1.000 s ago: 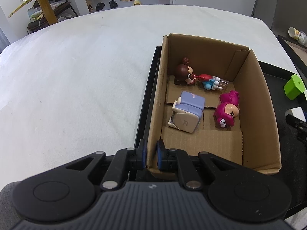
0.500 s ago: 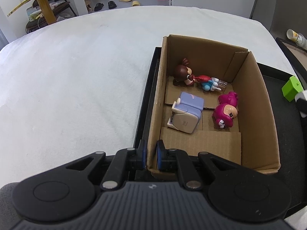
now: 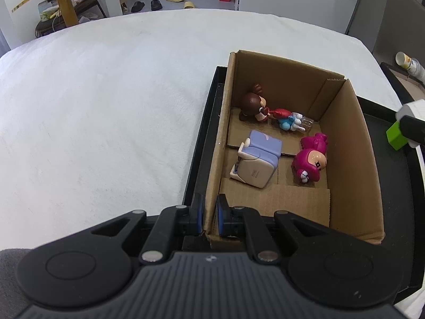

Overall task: Organize rigid objects
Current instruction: 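Lift and carry the white charger with the right gripper over the box, then open the right gripper to drop the white charger into the box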

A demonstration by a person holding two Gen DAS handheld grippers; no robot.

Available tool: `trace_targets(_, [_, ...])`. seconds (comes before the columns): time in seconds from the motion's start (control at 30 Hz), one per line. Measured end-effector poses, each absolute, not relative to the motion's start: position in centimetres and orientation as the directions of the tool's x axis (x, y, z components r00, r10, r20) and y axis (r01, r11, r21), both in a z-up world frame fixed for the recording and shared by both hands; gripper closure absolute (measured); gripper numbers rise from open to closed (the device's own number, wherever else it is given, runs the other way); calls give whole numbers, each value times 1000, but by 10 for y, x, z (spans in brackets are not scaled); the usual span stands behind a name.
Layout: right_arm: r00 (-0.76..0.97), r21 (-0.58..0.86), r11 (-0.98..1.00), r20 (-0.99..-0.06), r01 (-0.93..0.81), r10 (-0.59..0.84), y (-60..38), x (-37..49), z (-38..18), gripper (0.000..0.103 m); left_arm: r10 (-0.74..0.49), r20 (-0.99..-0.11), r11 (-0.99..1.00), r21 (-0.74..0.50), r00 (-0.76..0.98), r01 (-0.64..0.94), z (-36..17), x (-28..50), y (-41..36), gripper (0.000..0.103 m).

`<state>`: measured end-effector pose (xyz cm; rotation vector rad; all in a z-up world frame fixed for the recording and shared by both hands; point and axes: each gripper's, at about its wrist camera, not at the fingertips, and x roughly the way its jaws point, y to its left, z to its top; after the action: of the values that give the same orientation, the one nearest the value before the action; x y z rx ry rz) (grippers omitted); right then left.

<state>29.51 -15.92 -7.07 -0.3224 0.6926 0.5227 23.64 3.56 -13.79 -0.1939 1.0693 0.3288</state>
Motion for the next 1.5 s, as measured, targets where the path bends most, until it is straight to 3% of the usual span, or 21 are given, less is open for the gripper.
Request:
trace_targets(0.6, [575,-205,677,-724,-707,381,-76,288,-74,42,126,-869,923,-74,479,-376,-140,229,43,93])
trace_targets(1.03, [516,-115,704,-763,-701,389,-56,300,-94,41,79,-873,910,-133,481,-392,-140,229,52,93])
trace_targets(1.5, [526,-143,696,-763,-704,375,-72,290,-79,38,72,-872,908,-144,484,-393,-141,229,52,92])
